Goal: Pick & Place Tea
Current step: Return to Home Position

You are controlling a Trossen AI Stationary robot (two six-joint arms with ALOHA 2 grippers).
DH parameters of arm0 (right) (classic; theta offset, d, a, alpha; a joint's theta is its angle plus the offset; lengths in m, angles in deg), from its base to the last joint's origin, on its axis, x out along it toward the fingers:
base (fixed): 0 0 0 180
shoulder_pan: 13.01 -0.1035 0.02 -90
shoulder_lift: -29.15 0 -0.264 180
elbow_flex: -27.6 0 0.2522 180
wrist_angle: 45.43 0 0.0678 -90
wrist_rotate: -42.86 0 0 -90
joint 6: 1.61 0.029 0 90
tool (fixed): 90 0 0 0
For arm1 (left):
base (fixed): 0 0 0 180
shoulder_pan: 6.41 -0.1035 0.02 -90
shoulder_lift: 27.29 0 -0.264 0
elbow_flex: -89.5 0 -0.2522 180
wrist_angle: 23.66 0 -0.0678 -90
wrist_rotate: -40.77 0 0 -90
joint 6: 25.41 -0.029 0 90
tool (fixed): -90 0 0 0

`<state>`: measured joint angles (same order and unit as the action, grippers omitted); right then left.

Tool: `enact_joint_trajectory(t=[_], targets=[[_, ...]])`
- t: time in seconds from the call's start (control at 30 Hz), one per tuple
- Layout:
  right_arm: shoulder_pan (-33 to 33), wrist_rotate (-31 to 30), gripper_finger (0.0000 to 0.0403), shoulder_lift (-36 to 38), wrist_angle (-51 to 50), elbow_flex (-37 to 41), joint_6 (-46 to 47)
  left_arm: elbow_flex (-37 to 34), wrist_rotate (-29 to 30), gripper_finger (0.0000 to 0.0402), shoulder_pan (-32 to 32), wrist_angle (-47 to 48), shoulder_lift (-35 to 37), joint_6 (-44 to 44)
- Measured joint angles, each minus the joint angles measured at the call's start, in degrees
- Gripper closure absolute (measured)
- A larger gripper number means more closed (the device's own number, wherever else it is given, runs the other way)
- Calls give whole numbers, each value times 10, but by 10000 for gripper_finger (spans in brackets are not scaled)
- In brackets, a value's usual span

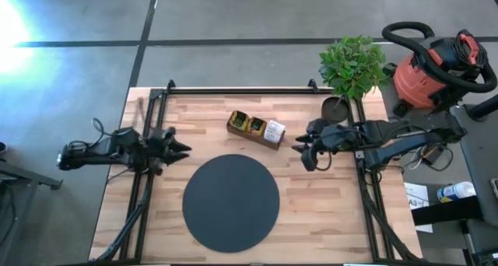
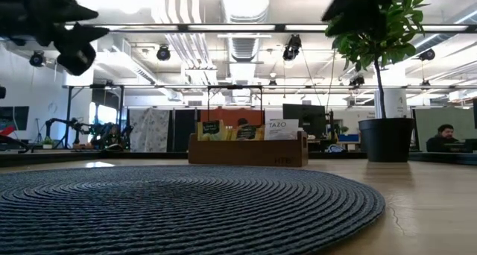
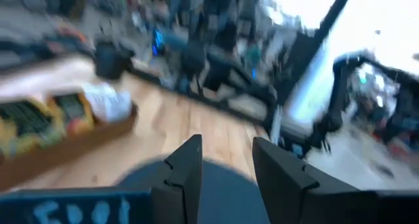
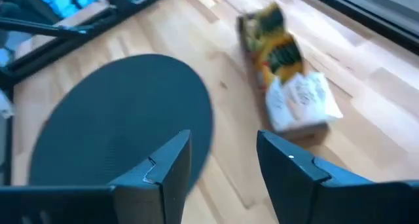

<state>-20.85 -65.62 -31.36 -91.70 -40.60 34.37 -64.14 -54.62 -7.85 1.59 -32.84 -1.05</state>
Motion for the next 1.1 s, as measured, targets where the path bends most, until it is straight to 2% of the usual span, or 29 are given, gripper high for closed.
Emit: enact_joint_trajectory(t=[0.1,0.2,0.37,0.43,0.5,0.67,0.73,0.97,1.1], targets=[[3,-3,234,25,0,38,5,-15,27,273,0,0,53,-1],[2,0,234,41,-1,74,1,-28,29,273,0,7,54,-6],[2,1,234,47,0,117,27,-65,79,273,-1,-48,40,-12],[2,6,234,44,6,126,68,-86,86,273,0,-81,40,-8],[1,5,234,43,24,135,54,-107,88,273,0,-123,43,-1],[-29,8,234,51,218,151,-168,-119,86,273,-1,-130,44,14],[-34,7,234,71,294,172,-224,-118,88,273,0,-132,45,13],[-29,4,234,181,483,307,-259,-119,88,273,0,-128,37,17],[-29,3,234,255,505,362,-258,-119,88,273,0,-127,34,17]])
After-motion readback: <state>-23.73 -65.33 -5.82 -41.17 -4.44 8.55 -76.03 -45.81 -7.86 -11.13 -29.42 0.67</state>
